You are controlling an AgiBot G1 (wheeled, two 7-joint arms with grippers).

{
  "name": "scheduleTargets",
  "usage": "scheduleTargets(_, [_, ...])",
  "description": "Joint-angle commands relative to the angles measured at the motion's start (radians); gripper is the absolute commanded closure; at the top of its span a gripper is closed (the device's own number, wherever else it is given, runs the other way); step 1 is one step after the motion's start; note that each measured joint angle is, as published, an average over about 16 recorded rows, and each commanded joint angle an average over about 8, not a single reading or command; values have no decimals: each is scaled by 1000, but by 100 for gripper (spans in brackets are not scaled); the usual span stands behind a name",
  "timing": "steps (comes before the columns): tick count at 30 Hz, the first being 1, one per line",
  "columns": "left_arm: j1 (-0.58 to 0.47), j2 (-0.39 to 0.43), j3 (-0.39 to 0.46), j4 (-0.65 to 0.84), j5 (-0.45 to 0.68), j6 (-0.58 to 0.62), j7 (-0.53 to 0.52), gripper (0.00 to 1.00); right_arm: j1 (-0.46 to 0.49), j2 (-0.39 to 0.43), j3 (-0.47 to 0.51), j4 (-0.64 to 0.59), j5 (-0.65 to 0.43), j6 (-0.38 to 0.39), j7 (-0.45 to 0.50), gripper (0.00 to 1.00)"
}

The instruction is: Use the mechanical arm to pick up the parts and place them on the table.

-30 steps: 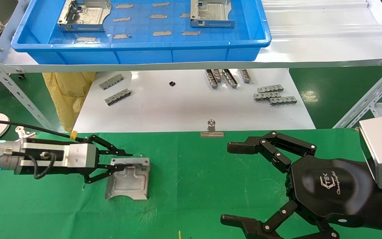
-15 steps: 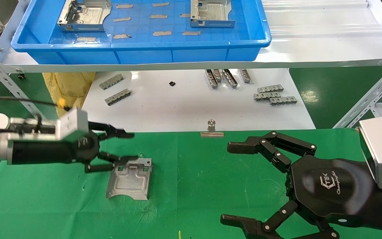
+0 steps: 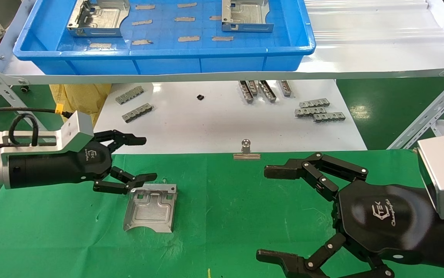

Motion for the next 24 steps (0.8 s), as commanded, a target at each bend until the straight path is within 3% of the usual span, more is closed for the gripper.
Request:
scheduleTargets(1, [1, 0, 2, -6, 3, -1, 5, 0, 0, 0, 0, 0, 0, 0, 0, 0])
scheduleTargets(24, [249, -143, -163, -493, -147, -37, -244, 0, 0, 0, -1, -1, 0, 0, -1, 0])
